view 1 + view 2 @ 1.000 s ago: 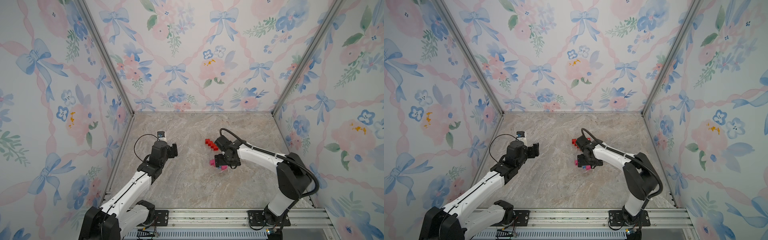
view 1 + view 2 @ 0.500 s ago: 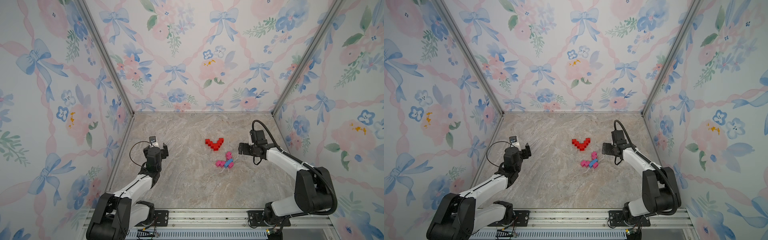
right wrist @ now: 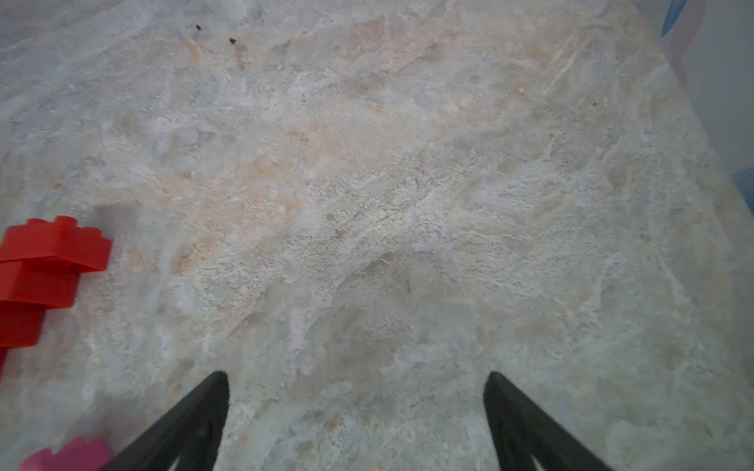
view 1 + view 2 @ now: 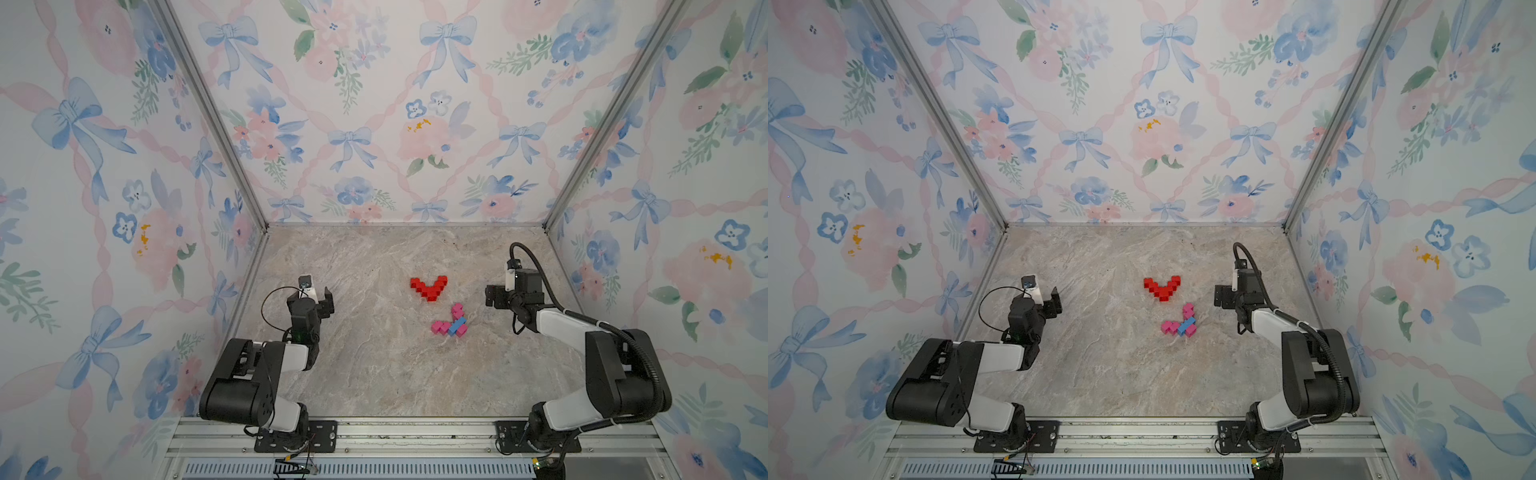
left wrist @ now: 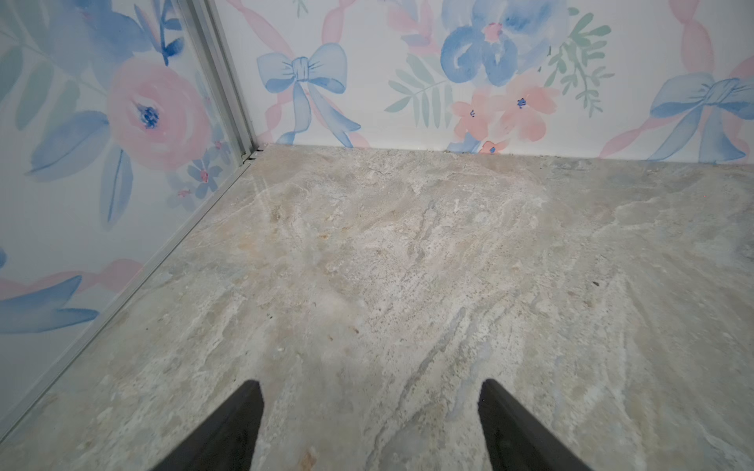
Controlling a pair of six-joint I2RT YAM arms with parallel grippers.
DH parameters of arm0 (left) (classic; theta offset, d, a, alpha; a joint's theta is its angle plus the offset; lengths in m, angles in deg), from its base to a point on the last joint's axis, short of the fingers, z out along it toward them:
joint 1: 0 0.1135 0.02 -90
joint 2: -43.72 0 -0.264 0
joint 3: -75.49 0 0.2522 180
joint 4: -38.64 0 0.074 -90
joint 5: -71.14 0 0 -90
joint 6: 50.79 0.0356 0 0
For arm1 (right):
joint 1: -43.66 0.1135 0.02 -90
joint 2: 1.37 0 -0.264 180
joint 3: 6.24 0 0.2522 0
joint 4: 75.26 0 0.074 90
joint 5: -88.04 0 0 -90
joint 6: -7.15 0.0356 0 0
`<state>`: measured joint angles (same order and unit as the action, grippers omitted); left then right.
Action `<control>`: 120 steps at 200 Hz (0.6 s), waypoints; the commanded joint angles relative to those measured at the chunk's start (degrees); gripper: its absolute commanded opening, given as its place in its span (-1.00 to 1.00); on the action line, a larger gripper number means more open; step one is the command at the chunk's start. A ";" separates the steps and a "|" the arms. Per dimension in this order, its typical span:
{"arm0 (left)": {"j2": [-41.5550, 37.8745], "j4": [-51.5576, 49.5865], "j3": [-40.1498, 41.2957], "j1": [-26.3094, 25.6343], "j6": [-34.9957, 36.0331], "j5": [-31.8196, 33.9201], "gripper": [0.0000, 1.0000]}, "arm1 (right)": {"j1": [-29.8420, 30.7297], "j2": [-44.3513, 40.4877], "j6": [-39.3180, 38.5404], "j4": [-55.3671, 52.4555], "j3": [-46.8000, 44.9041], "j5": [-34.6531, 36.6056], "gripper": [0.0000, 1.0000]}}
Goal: Assemble the letter v with lego
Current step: Reset both arms
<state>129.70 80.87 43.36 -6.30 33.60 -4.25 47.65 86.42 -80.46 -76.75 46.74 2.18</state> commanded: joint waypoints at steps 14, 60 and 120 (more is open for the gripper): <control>0.60 6.22 0.57 0.53 2.10 -3.91 0.73 | -0.67 1.12 -2.57 14.44 -2.71 2.81 0.94; 2.69 19.92 7.02 0.69 2.19 -4.60 0.73 | -1.15 -0.29 -2.15 19.97 -6.60 2.65 0.94; 2.71 19.93 6.94 0.68 2.14 -4.49 0.84 | -3.54 -1.48 -0.47 26.76 -10.86 -1.50 0.94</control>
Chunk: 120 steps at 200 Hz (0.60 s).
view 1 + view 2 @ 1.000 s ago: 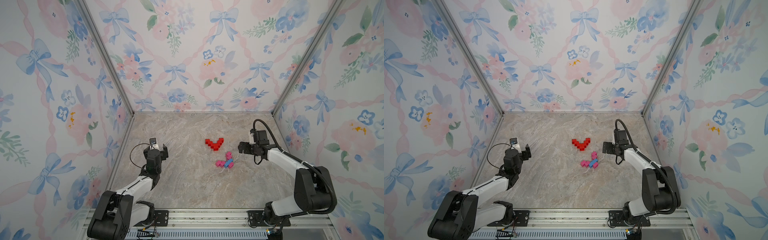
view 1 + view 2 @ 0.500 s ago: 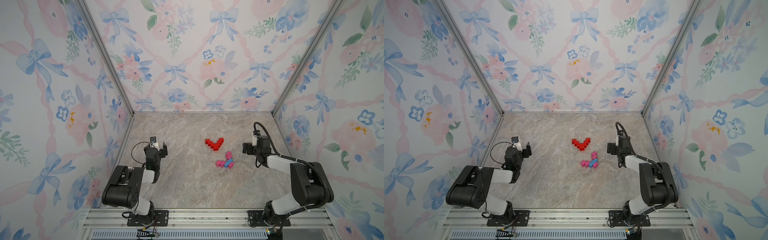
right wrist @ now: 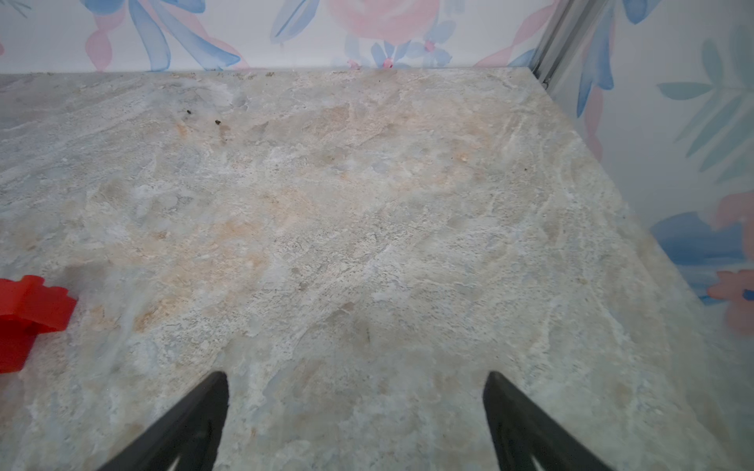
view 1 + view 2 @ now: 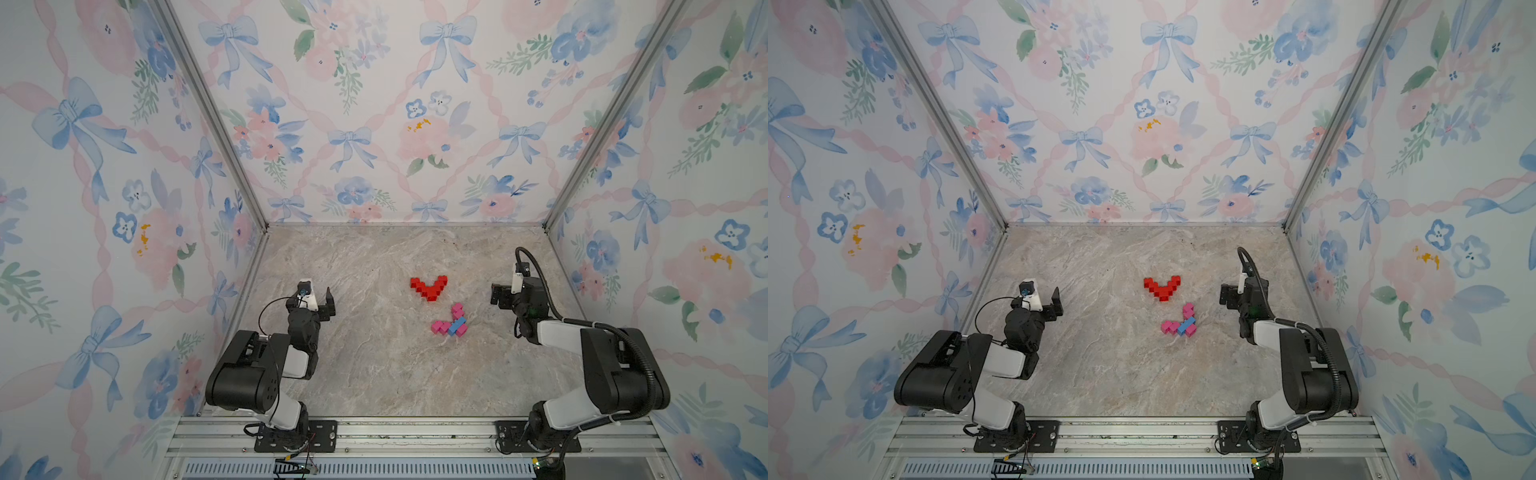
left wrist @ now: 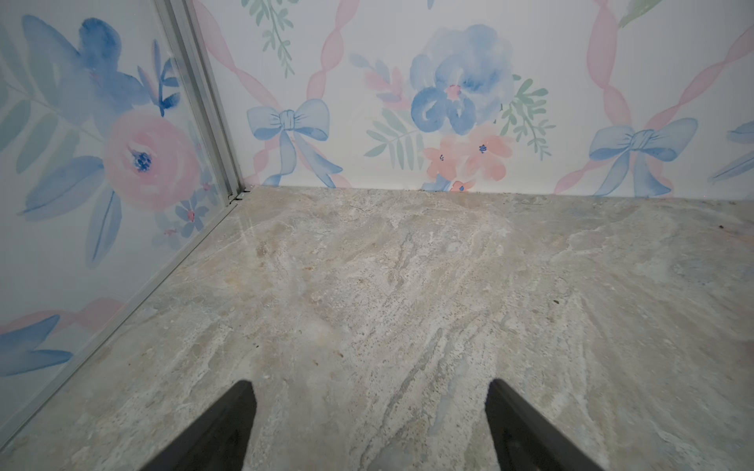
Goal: Assemble the letter v with lego
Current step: Reset both arms
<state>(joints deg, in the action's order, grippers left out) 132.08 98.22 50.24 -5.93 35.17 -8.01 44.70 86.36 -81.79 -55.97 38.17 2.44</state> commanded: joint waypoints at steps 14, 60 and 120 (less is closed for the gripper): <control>0.17 2.55 0.21 0.31 0.52 -0.61 0.85 | -0.51 -1.47 0.75 9.17 -4.41 -1.40 0.95; 0.18 2.59 0.31 0.31 0.45 -0.49 0.92 | 0.71 0.77 -0.23 18.34 -8.05 -0.35 0.94; 0.32 2.64 0.27 0.31 0.43 -0.43 0.95 | 0.98 0.70 -0.63 18.19 -8.07 -0.36 0.94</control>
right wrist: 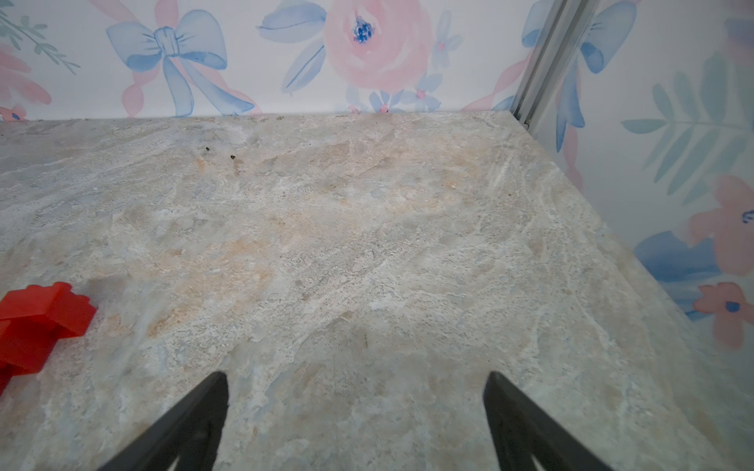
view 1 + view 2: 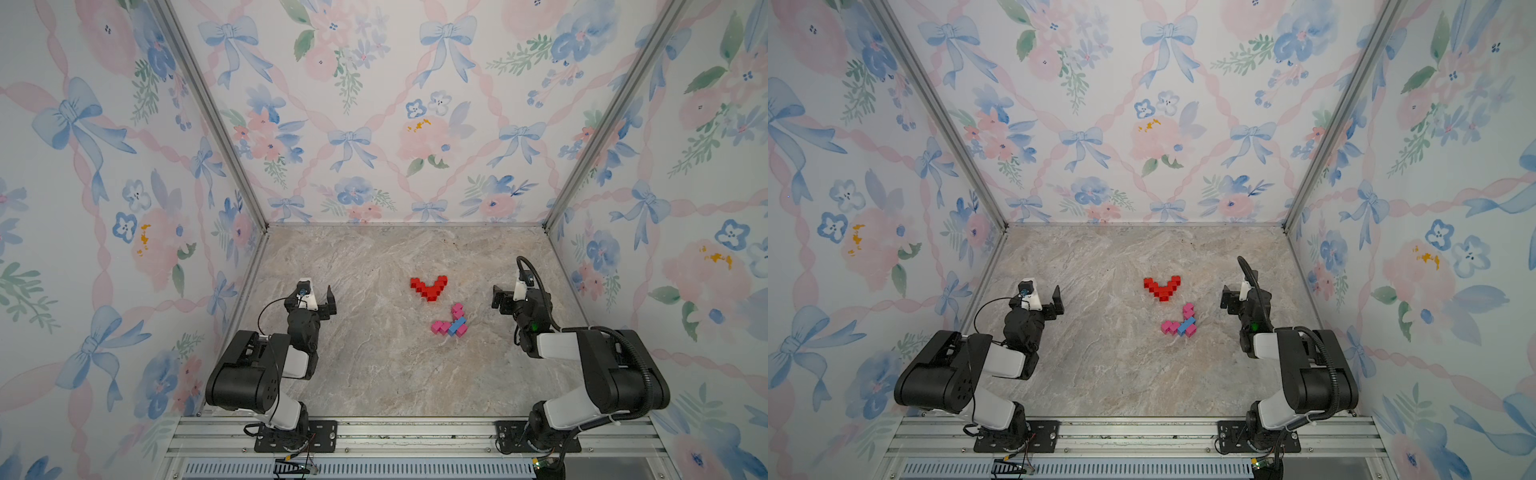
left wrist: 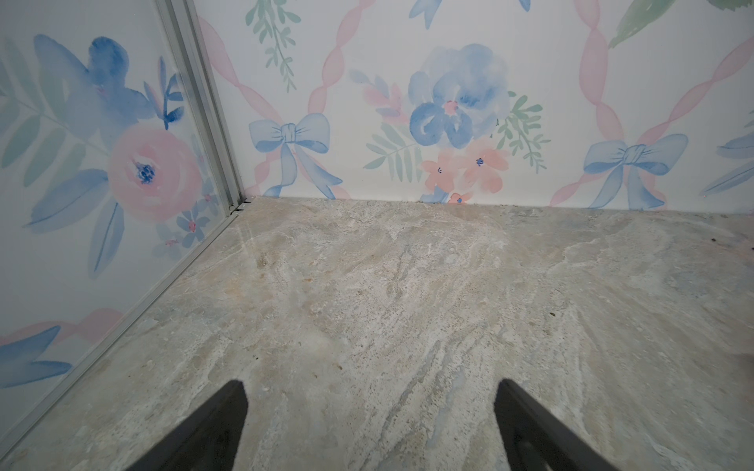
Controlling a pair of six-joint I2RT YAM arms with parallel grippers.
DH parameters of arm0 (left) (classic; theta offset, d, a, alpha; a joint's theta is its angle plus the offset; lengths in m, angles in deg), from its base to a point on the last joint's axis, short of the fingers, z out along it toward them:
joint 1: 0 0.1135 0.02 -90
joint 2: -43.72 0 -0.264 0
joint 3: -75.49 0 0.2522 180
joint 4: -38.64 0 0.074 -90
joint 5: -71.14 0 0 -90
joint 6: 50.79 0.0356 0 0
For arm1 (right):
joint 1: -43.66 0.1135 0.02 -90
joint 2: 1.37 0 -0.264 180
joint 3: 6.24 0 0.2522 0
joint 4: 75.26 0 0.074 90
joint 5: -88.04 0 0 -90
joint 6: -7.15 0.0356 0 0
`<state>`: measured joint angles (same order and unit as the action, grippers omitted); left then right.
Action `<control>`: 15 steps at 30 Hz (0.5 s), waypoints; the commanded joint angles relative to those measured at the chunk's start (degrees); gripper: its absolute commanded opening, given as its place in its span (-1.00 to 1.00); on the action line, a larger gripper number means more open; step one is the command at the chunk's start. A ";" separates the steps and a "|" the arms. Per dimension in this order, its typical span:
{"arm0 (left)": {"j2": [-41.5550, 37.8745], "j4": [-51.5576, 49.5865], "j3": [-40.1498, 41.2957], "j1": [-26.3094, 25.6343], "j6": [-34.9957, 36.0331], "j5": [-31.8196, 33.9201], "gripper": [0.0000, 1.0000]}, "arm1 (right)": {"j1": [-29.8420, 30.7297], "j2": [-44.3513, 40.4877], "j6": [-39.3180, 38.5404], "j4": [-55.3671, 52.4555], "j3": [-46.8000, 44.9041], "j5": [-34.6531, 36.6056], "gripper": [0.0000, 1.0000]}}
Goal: Assemble the letter v with lego
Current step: Reset both arms
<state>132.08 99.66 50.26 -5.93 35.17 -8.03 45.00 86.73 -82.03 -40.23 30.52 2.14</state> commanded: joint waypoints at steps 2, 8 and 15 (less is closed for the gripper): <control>0.32 1.20 0.27 0.31 0.43 -0.42 0.95 | 0.68 0.32 -0.42 2.52 -0.42 -0.06 0.94; 0.31 1.17 0.21 0.35 0.43 -0.40 0.96 | 2.27 0.40 -1.39 2.02 -0.13 3.37 0.94; 0.28 1.23 0.30 0.29 0.43 -0.42 0.96 | 1.88 0.33 -0.92 2.27 -0.33 2.85 0.94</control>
